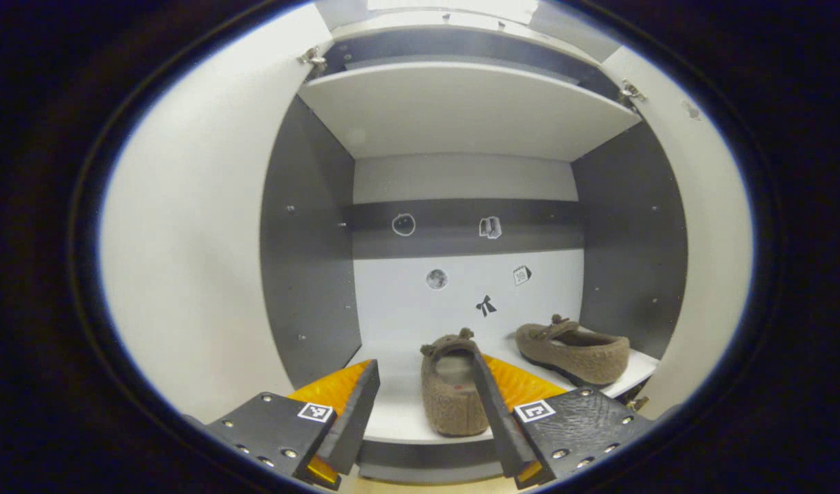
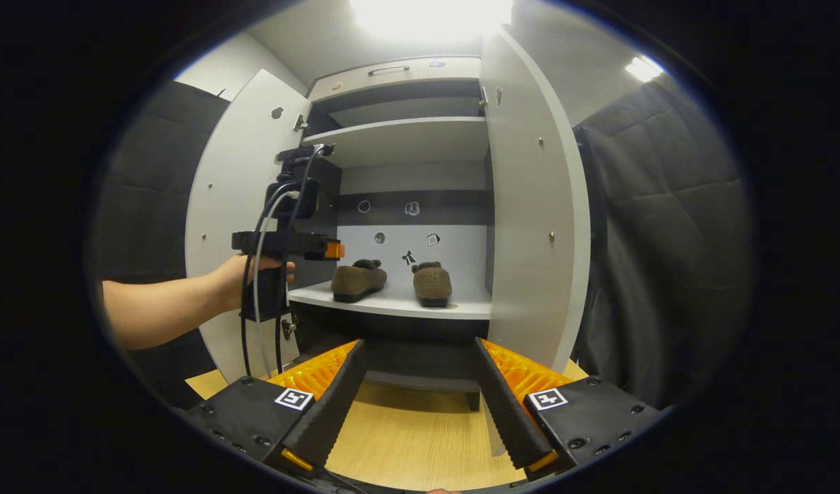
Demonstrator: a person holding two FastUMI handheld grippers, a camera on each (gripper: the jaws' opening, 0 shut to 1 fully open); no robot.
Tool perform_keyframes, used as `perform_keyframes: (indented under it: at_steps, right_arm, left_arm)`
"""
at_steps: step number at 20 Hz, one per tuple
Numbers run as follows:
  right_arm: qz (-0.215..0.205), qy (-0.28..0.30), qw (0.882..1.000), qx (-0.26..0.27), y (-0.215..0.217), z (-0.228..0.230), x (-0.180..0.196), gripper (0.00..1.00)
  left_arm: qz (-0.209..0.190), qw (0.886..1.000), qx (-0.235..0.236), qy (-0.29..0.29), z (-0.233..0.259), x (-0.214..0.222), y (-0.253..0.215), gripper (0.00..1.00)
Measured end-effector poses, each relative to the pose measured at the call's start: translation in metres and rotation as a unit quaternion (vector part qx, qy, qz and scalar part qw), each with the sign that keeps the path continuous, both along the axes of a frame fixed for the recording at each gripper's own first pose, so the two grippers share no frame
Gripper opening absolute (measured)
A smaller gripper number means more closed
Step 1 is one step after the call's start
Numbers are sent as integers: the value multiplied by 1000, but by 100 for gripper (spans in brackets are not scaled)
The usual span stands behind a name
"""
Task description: Grab one shoe with the right hand and put it into the shoe cabinet, grab the other shoe with the left hand and put it into the shoe cabinet; then close the right door with the right hand and the left door with the left hand.
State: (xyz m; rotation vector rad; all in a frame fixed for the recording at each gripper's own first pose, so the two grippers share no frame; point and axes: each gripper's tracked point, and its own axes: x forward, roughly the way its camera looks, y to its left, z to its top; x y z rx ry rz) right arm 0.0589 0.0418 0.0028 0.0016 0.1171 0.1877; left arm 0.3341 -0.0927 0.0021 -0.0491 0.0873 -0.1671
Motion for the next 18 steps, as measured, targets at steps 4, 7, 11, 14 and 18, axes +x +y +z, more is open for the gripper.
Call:
perform_keyframes:
  at_steps: [4,7,11,14,18]
  right_arm:
    - [5,-11,1000,-4,10,9,-5,98]
    - [5,-18,1000,1,16,16,-10,98]
    - [4,-26,1000,5,21,21,-18,98]
    - [3,-34,999,6,23,25,-21,98]
    - [3,-38,999,10,26,29,-24,98]
  left_arm:
    - [-8,1000,-17,-10,13,-51,17,84]
    - [-15,999,-11,-27,25,-84,31,84]
    - [-18,999,-20,-33,31,-124,47,84]
    - [-13,999,-26,-40,29,-152,61,80]
    - [-10,999,-32,-33,21,-191,74,80]
